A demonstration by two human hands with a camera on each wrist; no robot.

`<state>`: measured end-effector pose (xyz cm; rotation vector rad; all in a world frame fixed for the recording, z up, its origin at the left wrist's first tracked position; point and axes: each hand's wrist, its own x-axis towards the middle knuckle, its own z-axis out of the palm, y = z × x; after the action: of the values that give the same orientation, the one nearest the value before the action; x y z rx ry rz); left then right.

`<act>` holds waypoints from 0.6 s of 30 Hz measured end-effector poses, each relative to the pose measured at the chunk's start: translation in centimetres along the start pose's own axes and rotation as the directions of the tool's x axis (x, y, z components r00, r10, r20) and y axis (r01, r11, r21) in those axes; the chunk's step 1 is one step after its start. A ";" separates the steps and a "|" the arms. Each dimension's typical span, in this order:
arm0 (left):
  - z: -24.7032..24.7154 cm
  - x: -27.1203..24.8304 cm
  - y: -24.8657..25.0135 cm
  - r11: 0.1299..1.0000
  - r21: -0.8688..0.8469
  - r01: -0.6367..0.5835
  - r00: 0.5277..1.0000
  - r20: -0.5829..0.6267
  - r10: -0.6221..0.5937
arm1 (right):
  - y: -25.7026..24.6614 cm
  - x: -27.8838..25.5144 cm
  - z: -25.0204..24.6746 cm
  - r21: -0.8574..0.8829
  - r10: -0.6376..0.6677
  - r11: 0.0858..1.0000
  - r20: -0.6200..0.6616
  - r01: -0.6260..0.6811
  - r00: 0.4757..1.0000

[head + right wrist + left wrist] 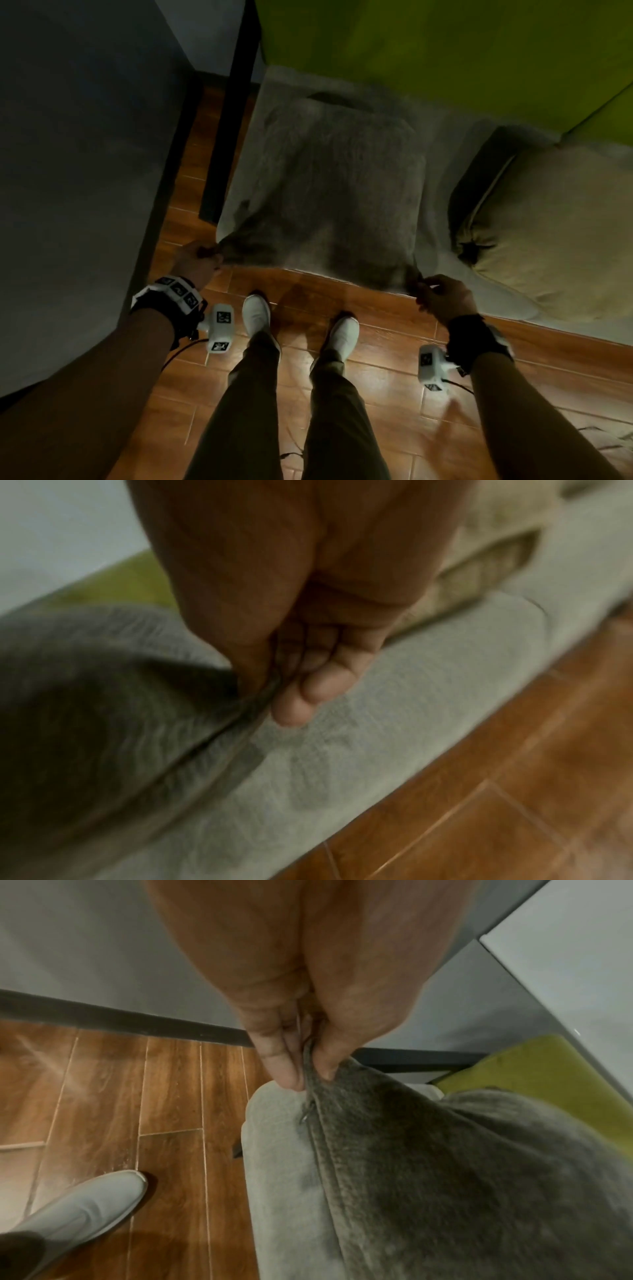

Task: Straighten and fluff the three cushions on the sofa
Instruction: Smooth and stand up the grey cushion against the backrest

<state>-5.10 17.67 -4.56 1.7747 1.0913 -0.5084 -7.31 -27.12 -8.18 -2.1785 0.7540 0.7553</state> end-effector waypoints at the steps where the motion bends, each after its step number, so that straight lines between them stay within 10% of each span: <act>1: 0.2 -0.1 0.1 0.998 0.057 -0.022 1.000 0.004 0.022 | -0.7 -0.6 0.1 -0.145 -0.023 0.989 -0.045 0.016 0.999; 6: 2.2 -3.1 3.1 0.856 0.381 -0.349 0.930 0.031 0.365 | -4.6 -3.9 2.0 -0.363 -0.413 0.885 -0.325 0.291 0.851; 11: 8.7 -2.7 7.3 0.174 0.683 -0.710 0.539 0.367 0.758 | -11.9 -3.7 5.9 -0.443 -0.609 0.755 -0.200 0.483 0.768; 18: 14.8 4.7 6.8 -0.042 0.776 -0.629 0.569 0.497 0.655 | -11.0 3.7 12.5 -0.427 -0.515 0.811 -0.192 0.401 0.836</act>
<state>4.95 5.77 -11.31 3.0305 -0.4258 -0.4991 -0.85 -12.29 -13.41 -2.7170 0.1861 0.3255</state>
